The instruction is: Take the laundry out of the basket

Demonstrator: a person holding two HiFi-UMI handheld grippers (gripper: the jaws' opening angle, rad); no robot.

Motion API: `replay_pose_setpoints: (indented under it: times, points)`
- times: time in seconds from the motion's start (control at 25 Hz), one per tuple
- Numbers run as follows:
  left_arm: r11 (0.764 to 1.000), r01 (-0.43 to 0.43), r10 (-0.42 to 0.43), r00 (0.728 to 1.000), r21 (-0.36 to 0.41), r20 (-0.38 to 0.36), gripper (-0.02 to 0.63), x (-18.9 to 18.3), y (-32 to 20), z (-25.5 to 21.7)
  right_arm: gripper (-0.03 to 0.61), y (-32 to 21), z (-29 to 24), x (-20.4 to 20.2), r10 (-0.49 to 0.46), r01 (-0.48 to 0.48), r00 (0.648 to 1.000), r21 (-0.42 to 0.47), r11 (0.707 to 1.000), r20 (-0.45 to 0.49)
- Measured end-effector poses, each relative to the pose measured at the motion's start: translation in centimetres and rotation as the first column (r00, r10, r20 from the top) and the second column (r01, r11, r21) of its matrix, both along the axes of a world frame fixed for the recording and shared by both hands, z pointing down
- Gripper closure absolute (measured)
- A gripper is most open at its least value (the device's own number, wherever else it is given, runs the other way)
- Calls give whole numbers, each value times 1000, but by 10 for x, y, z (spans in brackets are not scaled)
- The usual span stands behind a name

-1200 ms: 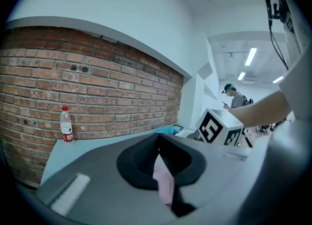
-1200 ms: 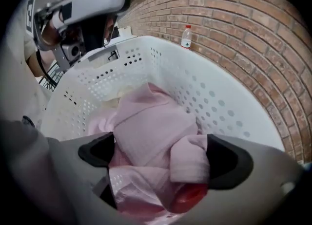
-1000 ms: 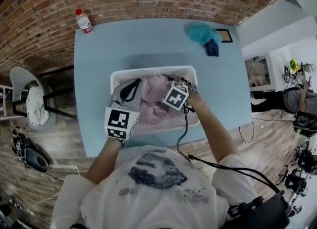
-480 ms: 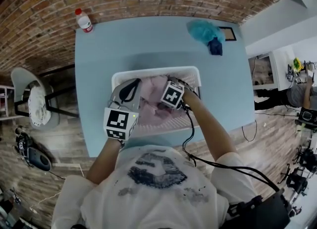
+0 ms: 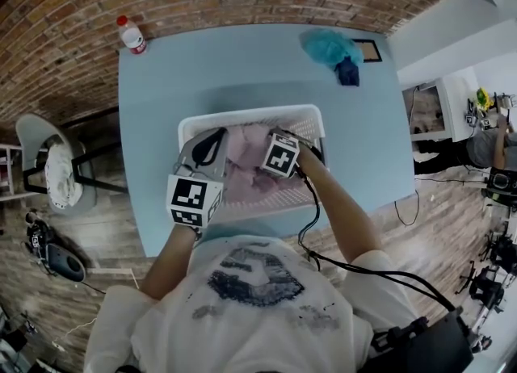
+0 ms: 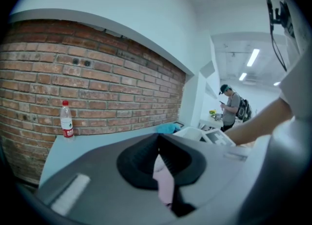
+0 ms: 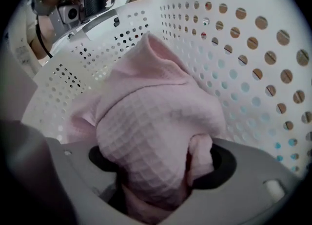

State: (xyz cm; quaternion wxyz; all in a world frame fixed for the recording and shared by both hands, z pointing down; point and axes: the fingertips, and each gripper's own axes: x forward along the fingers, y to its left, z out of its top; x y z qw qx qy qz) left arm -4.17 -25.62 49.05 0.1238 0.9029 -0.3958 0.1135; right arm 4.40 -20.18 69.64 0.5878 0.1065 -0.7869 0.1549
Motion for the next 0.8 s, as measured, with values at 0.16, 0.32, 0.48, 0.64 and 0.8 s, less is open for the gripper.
replay_pose_setpoints:
  times: [0.16, 0.32, 0.48, 0.64, 0.8]
  points:
    - [1000, 0, 0, 1000, 7, -3, 623, -1, 3, -3, 236, 5, -9, -3, -11, 10, 999, 32, 999, 32]
    - [1000, 6, -6, 1000, 12, 1, 623, -5, 7, -6, 280, 8, -14, -3, 48, -51, 997, 46, 998, 67]
    - [1000, 12, -12, 1000, 21, 0, 623, -9, 10, -9, 311, 8, -20, -5, 125, -133, 985, 62, 989, 115]
    - [1000, 13, -13, 1000, 25, 1, 623, -13, 14, -12, 324, 13, -26, -5, 161, -172, 979, 74, 982, 127]
    - [1000, 14, -14, 1000, 24, -8, 623, -16, 17, -13, 322, 15, -23, -6, 186, -198, 974, 87, 976, 132]
